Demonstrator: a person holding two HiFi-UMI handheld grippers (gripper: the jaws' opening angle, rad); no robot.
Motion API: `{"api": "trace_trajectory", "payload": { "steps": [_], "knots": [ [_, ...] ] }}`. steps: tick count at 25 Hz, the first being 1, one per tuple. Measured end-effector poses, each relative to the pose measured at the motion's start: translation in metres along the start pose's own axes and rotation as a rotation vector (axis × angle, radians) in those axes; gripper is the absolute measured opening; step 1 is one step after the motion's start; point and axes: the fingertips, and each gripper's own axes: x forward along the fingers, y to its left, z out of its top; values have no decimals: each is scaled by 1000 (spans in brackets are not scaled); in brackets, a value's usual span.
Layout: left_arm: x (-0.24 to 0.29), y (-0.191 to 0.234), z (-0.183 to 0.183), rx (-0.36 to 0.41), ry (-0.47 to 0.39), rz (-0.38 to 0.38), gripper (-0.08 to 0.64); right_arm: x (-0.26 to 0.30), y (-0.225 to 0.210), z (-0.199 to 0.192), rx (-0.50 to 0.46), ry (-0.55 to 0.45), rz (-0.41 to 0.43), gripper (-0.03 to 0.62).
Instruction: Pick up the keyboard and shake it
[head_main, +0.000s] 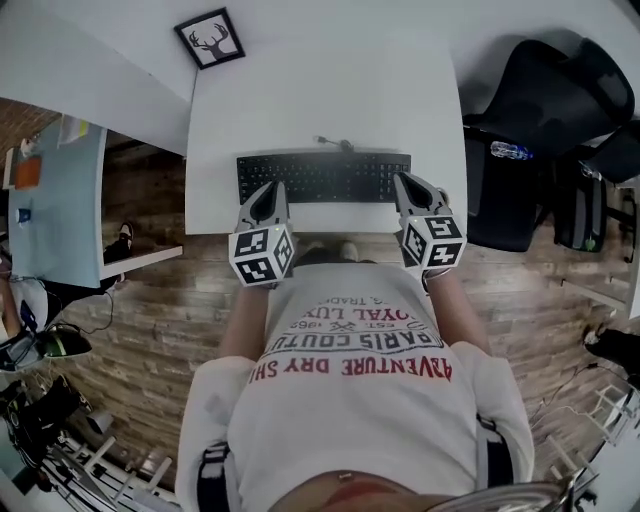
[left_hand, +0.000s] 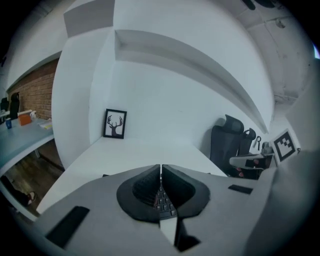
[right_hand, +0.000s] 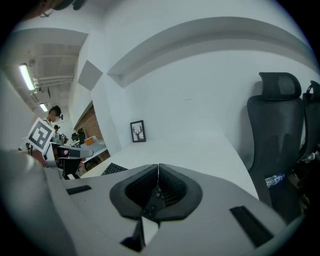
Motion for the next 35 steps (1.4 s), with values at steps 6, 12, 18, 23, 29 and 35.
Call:
{"api": "trace_trajectory", "payload": {
  "steps": [6, 12, 18, 23, 29, 35],
  "knots": [
    [28, 40, -7, -56, 33, -82, 34, 27, -26, -23, 61, 99, -5, 31],
    [53, 90, -36, -110, 130, -83, 285, 51, -48, -55, 134, 189, 5, 263],
    [75, 145, -69, -124, 248, -15, 337, 68, -73, -84, 212, 268, -26, 295],
    [87, 155, -89, -161, 353, -107, 337, 78, -85, -105, 269, 324, -21, 301],
    [105, 152, -95, -202, 410, -239, 336, 91, -80, -120, 289, 395, 97, 302],
    [112, 153, -101, -188, 425, -255, 336, 92, -76, -129, 299, 422, 144, 302]
  ]
}}
